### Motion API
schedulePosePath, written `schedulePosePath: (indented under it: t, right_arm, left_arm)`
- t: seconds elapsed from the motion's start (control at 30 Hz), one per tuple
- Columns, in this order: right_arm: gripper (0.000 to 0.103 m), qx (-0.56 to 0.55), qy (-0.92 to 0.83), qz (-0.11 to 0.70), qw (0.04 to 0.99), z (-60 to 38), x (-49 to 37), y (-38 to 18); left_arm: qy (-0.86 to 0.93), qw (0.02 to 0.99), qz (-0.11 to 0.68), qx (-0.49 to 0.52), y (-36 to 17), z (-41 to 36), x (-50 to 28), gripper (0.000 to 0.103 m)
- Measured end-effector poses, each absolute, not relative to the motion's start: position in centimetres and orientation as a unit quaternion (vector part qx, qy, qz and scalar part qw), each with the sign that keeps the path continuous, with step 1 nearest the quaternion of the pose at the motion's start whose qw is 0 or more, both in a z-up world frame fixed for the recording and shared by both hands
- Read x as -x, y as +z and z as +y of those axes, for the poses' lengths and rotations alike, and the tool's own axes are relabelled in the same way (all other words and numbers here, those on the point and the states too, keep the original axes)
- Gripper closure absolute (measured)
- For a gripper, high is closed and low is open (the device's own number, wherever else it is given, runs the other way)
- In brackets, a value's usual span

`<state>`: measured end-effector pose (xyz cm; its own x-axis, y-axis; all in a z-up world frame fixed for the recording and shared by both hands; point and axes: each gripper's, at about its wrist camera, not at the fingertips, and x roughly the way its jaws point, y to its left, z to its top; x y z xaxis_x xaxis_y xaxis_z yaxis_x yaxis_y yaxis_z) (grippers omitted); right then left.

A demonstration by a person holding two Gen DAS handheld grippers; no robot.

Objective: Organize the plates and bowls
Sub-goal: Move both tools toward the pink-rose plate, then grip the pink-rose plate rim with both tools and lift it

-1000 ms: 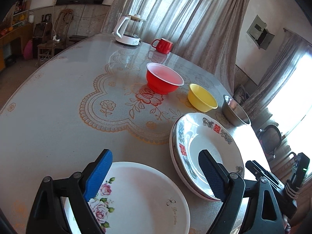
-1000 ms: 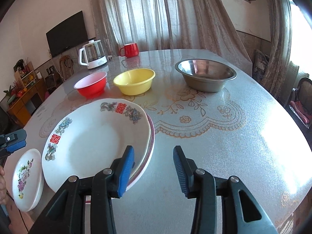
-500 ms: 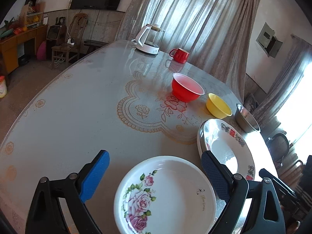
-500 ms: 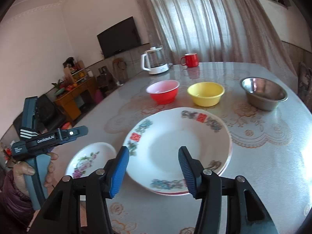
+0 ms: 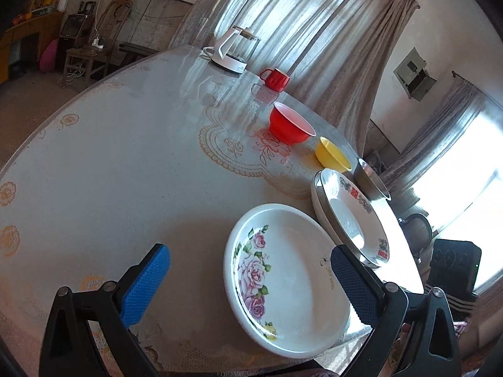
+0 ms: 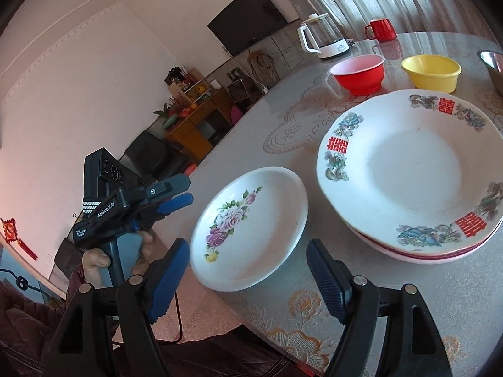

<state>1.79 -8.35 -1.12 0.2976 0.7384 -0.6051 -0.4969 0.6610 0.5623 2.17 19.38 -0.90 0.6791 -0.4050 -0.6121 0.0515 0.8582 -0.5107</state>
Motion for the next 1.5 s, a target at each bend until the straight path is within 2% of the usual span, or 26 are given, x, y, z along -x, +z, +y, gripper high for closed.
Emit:
schedulePosePath:
  t: [0.17,0.23,0.37,0.4,0.43,0.5,0.57,0.8,0.87,0.9,0.93,1.2,1.4,1.5]
  right_arm:
    - [0.051,-0.127,0.363,0.462,0.799,-7.7,-2.3,-2.6]
    - [0.068,-0.127,0.351,0.466,0.802,-7.6,-2.5,-3.1]
    - [0.082,-0.130,0.338,0.478,0.800,-7.6,-2.9,-4.0]
    - [0.082,-0.134,0.338,0.478,0.800,-7.6,-3.0,-4.2]
    - [0.082,-0.135,0.339,0.478,0.799,-7.8,-3.0,-4.1]
    - [0.081,-0.137,0.341,0.480,0.797,-7.8,-3.0,-4.2]
    - [0.077,-0.151,0.347,0.495,0.782,-7.8,-3.3,-4.6]
    - [0.076,-0.146,0.355,0.494,0.780,-7.7,-3.3,-4.6]
    - [0.076,-0.148,0.357,0.493,0.779,-7.7,-3.3,-4.6]
    - [0.076,-0.147,0.357,0.492,0.780,-7.7,-3.3,-4.6]
    - [0.077,-0.147,0.357,0.491,0.781,-7.9,-3.2,-4.5]
    - [0.077,-0.142,0.354,0.483,0.788,-7.9,-2.9,-4.3]
    - [0.077,-0.141,0.349,0.484,0.790,-7.8,-3.0,-4.3]
    - [0.077,-0.133,0.345,0.482,0.795,-7.6,-2.9,-4.2]
  left_arm:
    - [-0.113,0.891,0.383,0.216,-1.1,19.1,-2.0,0.000]
    - [-0.103,0.895,0.382,0.207,-1.4,19.1,-1.9,0.000]
    - [-0.091,0.885,0.402,0.218,-2.6,19.4,-2.2,0.002]
    - [-0.087,0.886,0.402,0.213,-2.7,19.4,-2.2,0.005]
    - [-0.085,0.889,0.399,0.207,-2.6,19.3,-2.2,0.015]
    - [-0.091,0.889,0.402,0.199,-2.5,19.1,-2.3,0.025]
    - [-0.091,0.891,0.401,0.192,-2.5,19.0,-2.4,0.026]
    - [-0.099,0.887,0.414,0.178,-2.7,18.3,-2.2,0.041]
    - [-0.108,0.884,0.418,0.181,-2.7,18.1,-2.2,0.051]
    - [-0.111,0.883,0.418,0.180,-2.7,18.0,-2.2,0.061]
    - [-0.112,0.884,0.419,0.176,-2.7,17.8,-2.2,0.067]
    - [-0.108,0.896,0.398,0.164,-3.1,16.6,-1.2,0.067]
    - [-0.101,0.892,0.410,0.161,-2.9,16.5,-1.6,0.067]
    - [-0.075,0.892,0.415,0.162,-3.0,16.9,-1.6,0.087]
